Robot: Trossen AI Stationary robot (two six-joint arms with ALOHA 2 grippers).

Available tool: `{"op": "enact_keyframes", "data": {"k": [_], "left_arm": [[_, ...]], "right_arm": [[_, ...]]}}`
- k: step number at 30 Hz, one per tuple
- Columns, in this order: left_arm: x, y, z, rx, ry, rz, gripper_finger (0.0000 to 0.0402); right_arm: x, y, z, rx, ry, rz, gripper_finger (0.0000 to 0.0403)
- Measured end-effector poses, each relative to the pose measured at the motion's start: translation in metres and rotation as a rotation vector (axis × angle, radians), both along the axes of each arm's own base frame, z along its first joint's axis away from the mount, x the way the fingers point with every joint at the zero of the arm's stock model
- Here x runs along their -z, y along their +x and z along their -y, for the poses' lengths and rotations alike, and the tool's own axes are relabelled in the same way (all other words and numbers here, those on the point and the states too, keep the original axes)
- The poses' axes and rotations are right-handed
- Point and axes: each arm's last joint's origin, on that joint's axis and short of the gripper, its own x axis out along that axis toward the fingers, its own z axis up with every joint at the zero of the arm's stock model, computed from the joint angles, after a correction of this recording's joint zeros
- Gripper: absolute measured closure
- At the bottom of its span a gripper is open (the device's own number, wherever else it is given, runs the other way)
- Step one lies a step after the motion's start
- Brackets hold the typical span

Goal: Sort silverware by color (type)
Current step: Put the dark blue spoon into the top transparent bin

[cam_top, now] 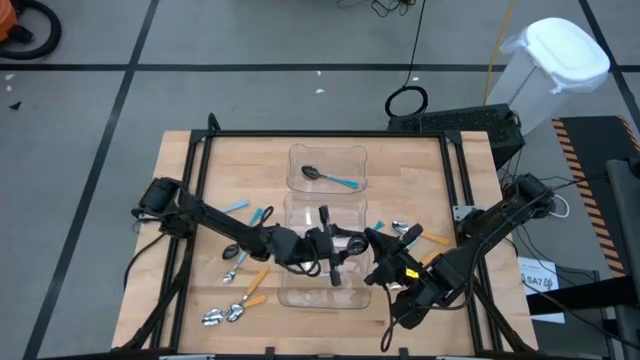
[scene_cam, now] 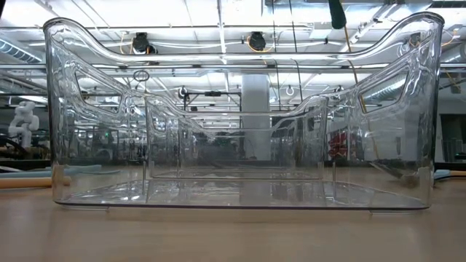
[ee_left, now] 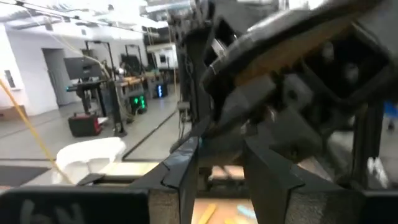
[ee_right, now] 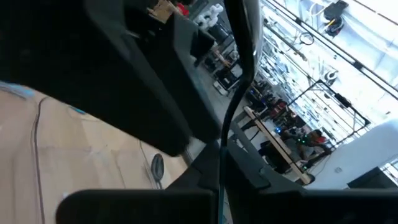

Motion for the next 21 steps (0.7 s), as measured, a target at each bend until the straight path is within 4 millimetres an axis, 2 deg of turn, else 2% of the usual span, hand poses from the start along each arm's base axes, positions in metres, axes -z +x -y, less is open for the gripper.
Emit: {"op": "enact_keyframes", "data": {"k": [6,12,16,21], "left_arm": [[-0.024,-0.032,0.005,-0.032,0.094,-0.228,0.0275],[-0.047,-0.081,-0.009,-0.06,0.125,-0.476,0.0275],[-0.048,-0.104,-0.018,-0.08,0.093,-0.613,0.0274],[-0.04,-0.113,-0.023,-0.108,0.102,-0.733,0.0274]], "right_arm": [[-0.017,-0.005,0.011,-0.025,0.072,0.012,0.04],[-0.04,-0.001,0.048,-0.056,0.228,0.004,0.0401],[-0.05,0.006,0.079,-0.062,0.276,-0.029,0.0401],[-0.06,0.017,0.114,-0.117,0.329,-0.056,0.0402]]}}
